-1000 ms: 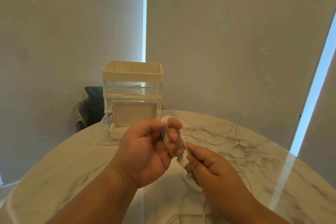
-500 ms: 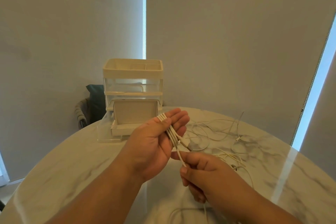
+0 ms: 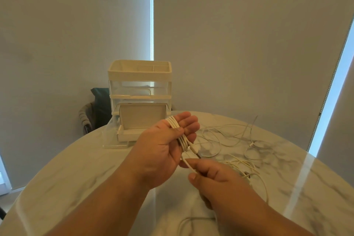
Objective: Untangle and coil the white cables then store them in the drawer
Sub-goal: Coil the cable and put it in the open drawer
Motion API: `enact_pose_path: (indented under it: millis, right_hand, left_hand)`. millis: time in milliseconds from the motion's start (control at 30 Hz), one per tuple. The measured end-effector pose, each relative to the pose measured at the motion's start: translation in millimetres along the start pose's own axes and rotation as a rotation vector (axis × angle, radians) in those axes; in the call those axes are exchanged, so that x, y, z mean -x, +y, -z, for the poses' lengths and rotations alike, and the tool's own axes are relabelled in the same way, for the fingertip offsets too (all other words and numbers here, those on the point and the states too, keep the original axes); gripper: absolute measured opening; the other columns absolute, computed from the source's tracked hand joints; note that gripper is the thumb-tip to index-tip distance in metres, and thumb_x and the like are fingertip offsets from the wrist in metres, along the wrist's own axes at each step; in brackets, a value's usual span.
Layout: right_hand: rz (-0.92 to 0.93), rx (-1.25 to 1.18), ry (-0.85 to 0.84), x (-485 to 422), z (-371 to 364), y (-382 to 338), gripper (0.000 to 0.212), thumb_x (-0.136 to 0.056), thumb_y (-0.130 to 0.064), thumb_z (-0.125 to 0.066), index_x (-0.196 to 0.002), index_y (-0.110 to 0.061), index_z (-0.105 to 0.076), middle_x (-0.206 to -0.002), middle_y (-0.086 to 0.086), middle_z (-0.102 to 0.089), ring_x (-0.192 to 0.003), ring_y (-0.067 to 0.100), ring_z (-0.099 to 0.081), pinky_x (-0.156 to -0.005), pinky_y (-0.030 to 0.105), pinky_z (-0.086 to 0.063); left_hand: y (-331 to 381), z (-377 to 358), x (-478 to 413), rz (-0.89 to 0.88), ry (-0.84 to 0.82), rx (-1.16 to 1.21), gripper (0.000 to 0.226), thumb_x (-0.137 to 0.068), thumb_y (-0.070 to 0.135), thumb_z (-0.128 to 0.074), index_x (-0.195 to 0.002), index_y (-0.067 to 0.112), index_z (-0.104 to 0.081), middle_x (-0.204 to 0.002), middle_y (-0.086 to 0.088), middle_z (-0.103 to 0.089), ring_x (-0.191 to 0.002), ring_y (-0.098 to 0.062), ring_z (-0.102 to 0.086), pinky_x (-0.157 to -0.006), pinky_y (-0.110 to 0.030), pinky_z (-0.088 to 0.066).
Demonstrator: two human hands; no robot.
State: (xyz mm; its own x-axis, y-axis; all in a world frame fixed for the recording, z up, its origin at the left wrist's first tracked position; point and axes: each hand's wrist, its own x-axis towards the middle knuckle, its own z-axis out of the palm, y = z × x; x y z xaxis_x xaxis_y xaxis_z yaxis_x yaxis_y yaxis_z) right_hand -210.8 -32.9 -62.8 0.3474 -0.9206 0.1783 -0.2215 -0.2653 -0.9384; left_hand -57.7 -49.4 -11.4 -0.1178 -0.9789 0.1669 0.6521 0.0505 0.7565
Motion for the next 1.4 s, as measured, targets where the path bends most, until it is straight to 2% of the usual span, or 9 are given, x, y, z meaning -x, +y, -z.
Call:
enact_pose_path:
  millis: [167, 300, 467, 667, 933, 1133, 1233, 1333, 1400]
  right_hand:
    - [-0.145, -0.109, -0.03, 0, 7, -7, 0.018, -0.096, -0.017, -0.062, -0.089, -0.026, -0.077, -0.052, 0.001, -0.047, -0.044, 0.011, -0.04, -0.044, 0.024, -0.033]
    - [-0.181, -0.171, -0.033, -1, 11, -8, 0.016, -0.095, -0.016, -0.062, -0.083, -0.011, -0.071, -0.052, 0.003, -0.038, -0.04, 0.014, -0.034, -0.042, 0.024, -0.026]
    - [-0.132, -0.291, 0.137, -5, 16, -5, 0.023, -0.096, -0.015, -0.059, -0.078, -0.014, -0.073, -0.054, 0.005, -0.03, -0.045, 0.015, -0.022, -0.048, 0.028, -0.017]
    - [0.013, -0.21, 0.134, 2, 6, -8, 0.018, -0.093, -0.016, -0.063, -0.083, -0.02, -0.077, -0.046, 0.002, -0.036, -0.041, 0.013, -0.028, -0.044, 0.023, -0.024]
    - [0.106, -0.072, 0.249, 2, 6, -11, 0.013, -0.091, -0.024, -0.067, -0.083, -0.025, -0.077, -0.05, -0.008, -0.046, -0.049, 0.01, -0.038, -0.053, 0.027, -0.031]
    - [0.108, -0.056, 0.236, 5, 6, -12, 0.015, -0.091, -0.022, -0.067, -0.078, -0.02, -0.074, -0.051, -0.007, -0.05, -0.05, 0.012, -0.041, -0.051, 0.026, -0.033]
    - [0.143, -0.009, 0.279, 7, 10, -16, 0.017, -0.089, -0.02, -0.069, -0.073, -0.021, -0.074, -0.05, -0.013, -0.053, -0.048, 0.002, -0.048, -0.05, 0.018, -0.036]
    - [0.201, 0.075, 0.308, 8, 12, -19, 0.013, -0.084, -0.02, -0.072, -0.072, -0.022, -0.075, -0.061, 0.001, -0.066, -0.058, 0.022, -0.059, -0.055, 0.039, -0.047]
    - [0.229, 0.105, 0.309, 8, 13, -22, 0.016, -0.082, -0.013, -0.074, -0.071, -0.025, -0.077, -0.07, 0.002, -0.073, -0.07, 0.023, -0.068, -0.066, 0.038, -0.054]
  left_hand:
    - [-3, 2, -4, -0.042, 0.028, -0.175, 0.032, -0.099, -0.006, -0.036, -0.115, 0.006, -0.061, -0.104, -0.01, -0.075, -0.096, -0.021, -0.073, -0.084, -0.028, -0.057]
    - [6, 10, -10, -0.088, 0.084, -0.13, 0.034, -0.098, -0.008, -0.036, -0.118, 0.004, -0.06, -0.11, -0.012, -0.073, -0.1, -0.021, -0.072, -0.089, -0.031, -0.054]
    - [14, 14, -10, -0.074, 0.041, 0.025, 0.034, -0.1, -0.004, -0.033, -0.124, 0.002, -0.057, -0.118, -0.013, -0.071, -0.108, -0.022, -0.069, -0.095, -0.034, -0.051]
    - [10, 14, -11, -0.095, 0.039, -0.042, 0.035, -0.1, -0.005, -0.033, -0.123, 0.004, -0.057, -0.116, -0.011, -0.072, -0.106, -0.021, -0.07, -0.09, -0.031, -0.052]
    - [-8, 11, 0, -0.226, -0.127, -0.914, 0.035, -0.098, -0.002, -0.045, -0.117, 0.022, -0.061, -0.106, 0.01, -0.073, -0.103, -0.003, -0.068, -0.09, -0.021, -0.053]
    - [-15, 14, 6, -0.219, -0.161, -0.993, 0.025, -0.102, 0.019, -0.044, -0.118, 0.028, -0.061, -0.107, 0.01, -0.07, -0.103, -0.002, -0.065, -0.093, -0.028, -0.053]
    - [-15, 13, 7, -0.124, -0.264, -1.019, 0.031, -0.087, 0.03, -0.051, -0.116, 0.034, -0.06, -0.108, 0.011, -0.068, -0.104, -0.004, -0.063, -0.091, -0.031, -0.051]
    - [-14, 10, 11, -0.102, -0.399, -1.248, 0.033, -0.083, 0.022, -0.055, -0.114, 0.035, -0.056, -0.106, 0.013, -0.065, -0.099, -0.002, -0.062, -0.088, -0.034, -0.055]
    - [-13, 8, 12, -0.163, -0.399, -1.431, 0.022, -0.09, 0.02, -0.052, -0.101, 0.039, -0.054, -0.096, 0.016, -0.062, -0.089, 0.003, -0.059, -0.079, -0.027, -0.054]
